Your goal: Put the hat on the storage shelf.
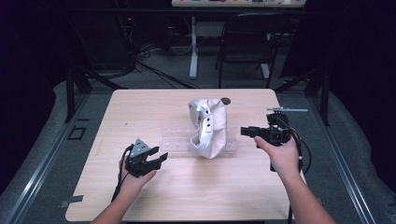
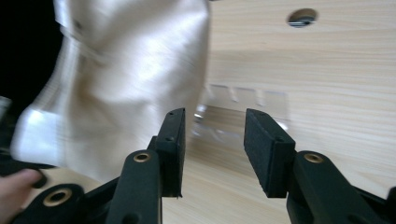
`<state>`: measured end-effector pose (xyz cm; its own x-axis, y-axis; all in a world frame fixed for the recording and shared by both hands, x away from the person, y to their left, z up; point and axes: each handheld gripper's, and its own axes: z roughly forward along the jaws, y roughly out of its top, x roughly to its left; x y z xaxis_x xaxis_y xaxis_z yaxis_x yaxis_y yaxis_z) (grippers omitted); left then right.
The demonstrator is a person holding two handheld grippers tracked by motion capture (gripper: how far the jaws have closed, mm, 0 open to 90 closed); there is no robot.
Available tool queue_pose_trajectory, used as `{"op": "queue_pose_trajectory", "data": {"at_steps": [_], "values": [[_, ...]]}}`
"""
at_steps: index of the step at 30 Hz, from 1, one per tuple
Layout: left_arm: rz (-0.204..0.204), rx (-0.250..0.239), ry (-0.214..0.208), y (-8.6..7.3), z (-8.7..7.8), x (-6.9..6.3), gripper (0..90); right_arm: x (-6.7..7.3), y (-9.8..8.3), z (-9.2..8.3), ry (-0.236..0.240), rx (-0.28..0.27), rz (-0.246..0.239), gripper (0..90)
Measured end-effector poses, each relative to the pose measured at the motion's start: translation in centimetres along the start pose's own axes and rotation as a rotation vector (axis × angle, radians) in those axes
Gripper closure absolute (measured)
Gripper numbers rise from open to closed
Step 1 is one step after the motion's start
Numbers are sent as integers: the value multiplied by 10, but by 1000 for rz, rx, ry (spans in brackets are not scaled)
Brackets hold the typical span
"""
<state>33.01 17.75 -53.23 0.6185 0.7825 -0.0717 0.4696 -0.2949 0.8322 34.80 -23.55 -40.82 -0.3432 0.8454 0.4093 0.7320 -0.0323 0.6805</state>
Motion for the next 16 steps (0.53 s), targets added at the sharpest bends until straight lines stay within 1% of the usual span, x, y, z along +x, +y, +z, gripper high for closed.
{"op": "queue_pose_trajectory", "data": {"at_steps": [2, 3, 4, 6, 8, 10, 11, 12, 13, 15, 16], "values": [[-1, -2, 0, -1, 1, 0, 513, -3, -10, 3, -77, 1, -35, 553], [-2, 1, 1, -1, 1, 0, 513, -3, -10, 3, -77, 1, -35, 553], [-2, 3, 1, -1, 2, -1, 510, -4, -13, 4, -99, -5, -40, 542], [-1, -3, 1, -2, 2, -1, 502, -5, -19, 5, -134, -13, -70, 521], [4, 0, -4, -2, 3, -2, 484, -4, -26, 6, -182, -22, -101, 497], [8, -9, -4, -3, 4, -4, 469, -4, -38, 8, -244, -25, -133, 477], [8, -9, -4, -3, 4, -4, 469, -4, -38, 8, -244, -25, -133, 477], [18, -11, -10, -3, 4, -5, 469, -4, -42, 9, -265, -28, -144, 467], [24, -14, -14, -2, 4, -6, 469, -4, -48, 10, -300, -32, -161, 466], [42, -15, -23, -2, 4, -9, 470, -4, -55, 11, -329, -32, -171, 457], [50, -16, -27, -2, 5, -11, 470, -5, -63, 12, -339, -41, -172, 454]]}}
